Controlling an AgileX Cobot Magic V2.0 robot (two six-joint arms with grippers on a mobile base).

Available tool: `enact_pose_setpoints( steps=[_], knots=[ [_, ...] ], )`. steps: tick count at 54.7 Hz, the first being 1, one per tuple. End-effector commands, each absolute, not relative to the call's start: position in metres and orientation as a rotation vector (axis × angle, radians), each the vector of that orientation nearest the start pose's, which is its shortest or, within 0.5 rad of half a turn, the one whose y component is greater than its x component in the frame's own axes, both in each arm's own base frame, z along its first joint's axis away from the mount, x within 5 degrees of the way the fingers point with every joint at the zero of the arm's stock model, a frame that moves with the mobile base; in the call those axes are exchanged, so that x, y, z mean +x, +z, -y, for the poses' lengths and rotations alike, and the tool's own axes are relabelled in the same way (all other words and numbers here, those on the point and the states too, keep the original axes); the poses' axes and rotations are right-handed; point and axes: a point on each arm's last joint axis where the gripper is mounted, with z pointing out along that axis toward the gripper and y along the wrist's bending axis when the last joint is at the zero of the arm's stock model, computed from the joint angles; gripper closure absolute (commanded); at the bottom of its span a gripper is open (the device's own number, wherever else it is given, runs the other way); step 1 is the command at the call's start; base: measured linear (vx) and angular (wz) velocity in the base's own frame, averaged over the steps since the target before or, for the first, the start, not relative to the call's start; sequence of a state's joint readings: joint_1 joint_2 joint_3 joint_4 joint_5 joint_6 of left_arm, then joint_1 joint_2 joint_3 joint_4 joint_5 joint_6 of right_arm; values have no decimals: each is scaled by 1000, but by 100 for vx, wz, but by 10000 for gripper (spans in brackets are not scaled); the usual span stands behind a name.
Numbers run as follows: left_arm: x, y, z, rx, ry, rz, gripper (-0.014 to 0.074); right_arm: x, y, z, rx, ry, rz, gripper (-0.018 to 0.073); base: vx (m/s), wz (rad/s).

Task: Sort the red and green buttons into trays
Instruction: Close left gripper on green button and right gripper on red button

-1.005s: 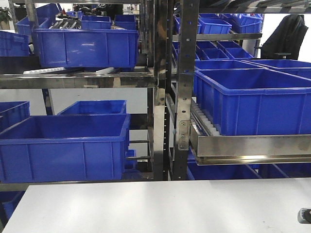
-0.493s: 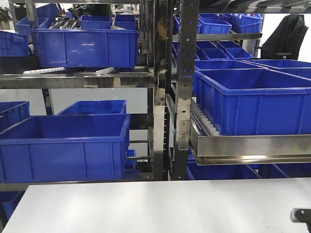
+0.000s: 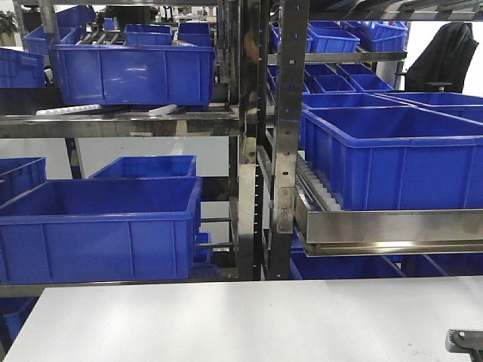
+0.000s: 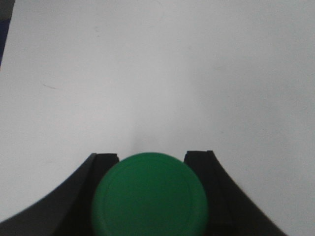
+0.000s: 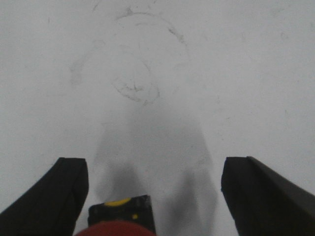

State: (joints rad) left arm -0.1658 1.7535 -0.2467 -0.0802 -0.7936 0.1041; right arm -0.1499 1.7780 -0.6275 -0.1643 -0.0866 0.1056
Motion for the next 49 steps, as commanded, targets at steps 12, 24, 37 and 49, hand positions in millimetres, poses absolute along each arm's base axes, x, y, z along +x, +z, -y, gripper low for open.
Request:
enact_pose_setpoints(
  steps=[12,24,37,49],
  knots=[
    [226,109,34,186,-16,-2099,603,299,125,43,92,-61,-2388,-7,0,0],
    [226,109,34,186,-16,-2099,603,299,124,43,94,-61,-2399,113,0,0],
    [226,109,34,186,-16,-2099,603,293,117,43,102,-68,-2484,142,0,0],
    [226,109,34,186,-16,-2099,603,292,117,43,103,-69,-2495,142,0,0]
  ],
)
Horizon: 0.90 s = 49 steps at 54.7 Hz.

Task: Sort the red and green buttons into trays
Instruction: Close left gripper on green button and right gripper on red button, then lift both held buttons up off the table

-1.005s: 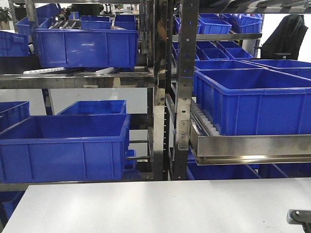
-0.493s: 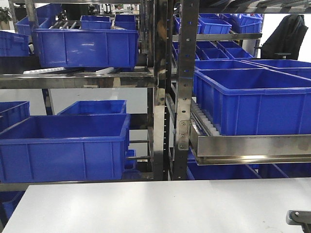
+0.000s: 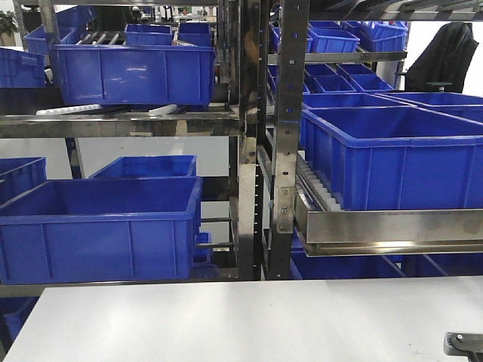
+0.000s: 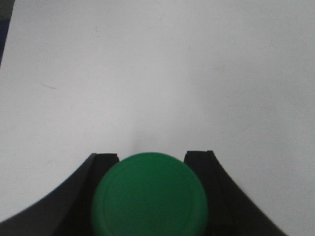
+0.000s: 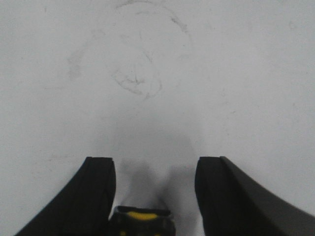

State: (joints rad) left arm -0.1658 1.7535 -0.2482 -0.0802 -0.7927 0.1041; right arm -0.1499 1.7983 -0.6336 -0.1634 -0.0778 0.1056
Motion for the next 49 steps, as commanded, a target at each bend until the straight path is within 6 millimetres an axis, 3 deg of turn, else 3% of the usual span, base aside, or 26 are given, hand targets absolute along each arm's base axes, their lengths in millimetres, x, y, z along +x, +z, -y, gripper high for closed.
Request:
enact_pose_setpoints(
  steps=[1,14,42,49],
  knots=[
    [226,109,34,186,-16,-2099,603,293,117,43,103,-68,-2493,142,0,0],
    [226,109,34,186,-16,-2099,603,292,117,43,104,-69,-2499,174,0,0],
    [226,109,34,186,-16,-2099,603,290,122,43,106,-75,-2510,575,0,0],
    [226,109,34,186,-16,-2099,603,289,134,43,104,-80,-2467,574,0,0]
  ],
)
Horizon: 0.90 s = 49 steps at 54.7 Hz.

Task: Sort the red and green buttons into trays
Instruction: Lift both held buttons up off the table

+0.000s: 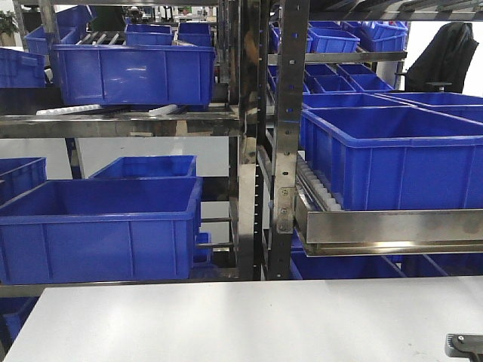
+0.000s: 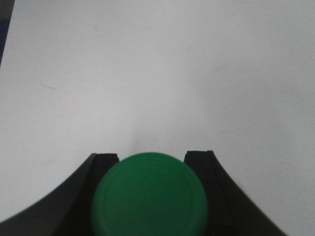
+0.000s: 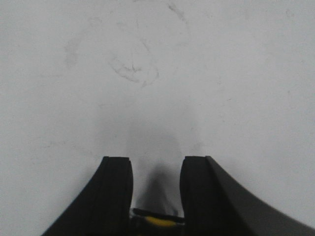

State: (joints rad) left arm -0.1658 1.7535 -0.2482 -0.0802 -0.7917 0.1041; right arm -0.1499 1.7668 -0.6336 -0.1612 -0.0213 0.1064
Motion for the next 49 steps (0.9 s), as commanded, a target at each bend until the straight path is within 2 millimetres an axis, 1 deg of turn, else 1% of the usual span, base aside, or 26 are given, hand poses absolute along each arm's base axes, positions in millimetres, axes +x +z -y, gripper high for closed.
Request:
enact_pose_setpoints(
  steps=[1,11,17,23,27,36,44,49],
  knots=[
    [226,109,34,186,-16,-2099,603,289,137,43,104,-81,-2457,574,0,0],
    [227,109,34,185,-16,-2092,603,286,162,43,100,-93,-2386,573,0,0],
    [227,110,34,186,-16,-2088,603,282,181,42,96,-100,-2322,571,0,0],
    [227,118,35,183,-20,-2048,603,278,202,36,71,-97,-2251,571,0,0],
    [228,127,35,178,-23,-2008,603,276,214,26,33,-82,-2205,571,0,0],
    [224,152,34,166,-34,-1925,603,271,236,-4,-82,-16,-2103,571,0,0],
    [219,178,33,149,-46,-1819,603,264,253,-29,-107,82,-2019,569,0,0],
    [215,193,33,103,-83,-1751,603,260,263,-44,-136,134,-1980,568,0,0]
  ],
)
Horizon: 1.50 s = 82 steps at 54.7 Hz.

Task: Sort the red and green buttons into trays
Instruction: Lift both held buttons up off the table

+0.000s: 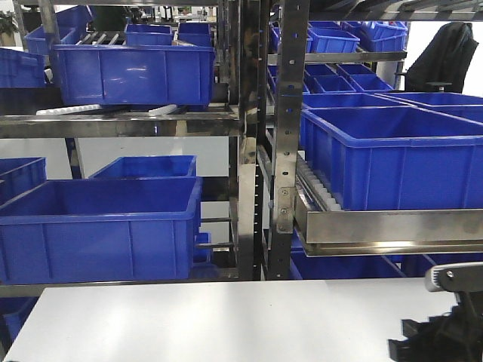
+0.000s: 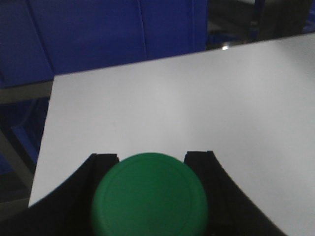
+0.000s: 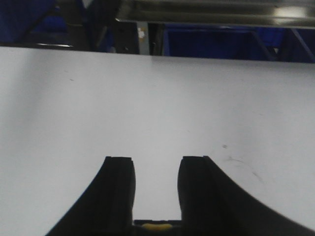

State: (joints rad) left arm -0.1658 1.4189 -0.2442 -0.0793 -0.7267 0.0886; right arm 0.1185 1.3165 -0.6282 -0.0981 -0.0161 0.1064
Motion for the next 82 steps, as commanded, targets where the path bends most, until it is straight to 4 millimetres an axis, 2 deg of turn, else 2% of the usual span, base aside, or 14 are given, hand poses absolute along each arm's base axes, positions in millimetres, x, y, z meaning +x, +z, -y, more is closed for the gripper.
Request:
enact_pose_setpoints(
  steps=[1,7,17,23,30,38,49,59,82],
  knots=[
    [214,196,33,97,-90,-1740,603,260,266,-46,-143,141,-1971,568,0,0],
    [207,213,33,73,-137,-1661,603,258,281,-62,-189,191,-1917,568,0,0],
    [204,249,38,144,-164,-1543,603,258,317,-80,-237,247,-1803,568,0,0],
    [209,285,40,152,-164,-1486,603,254,336,-82,-240,265,-1727,568,0,0],
    [211,330,39,145,-160,-1417,603,240,357,-78,-226,280,-1611,568,0,0],
    [204,359,38,139,-159,-1369,603,221,376,-72,-217,286,-1535,568,0,0],
    [187,367,35,136,-157,-1364,603,205,390,-67,-210,289,-1489,568,0,0],
    [175,376,33,131,-159,-1312,603,201,392,-65,-208,290,-1481,568,0,0],
    [176,374,32,130,-159,-1332,603,201,392,-65,-207,290,-1482,568,0,0]
  ],
)
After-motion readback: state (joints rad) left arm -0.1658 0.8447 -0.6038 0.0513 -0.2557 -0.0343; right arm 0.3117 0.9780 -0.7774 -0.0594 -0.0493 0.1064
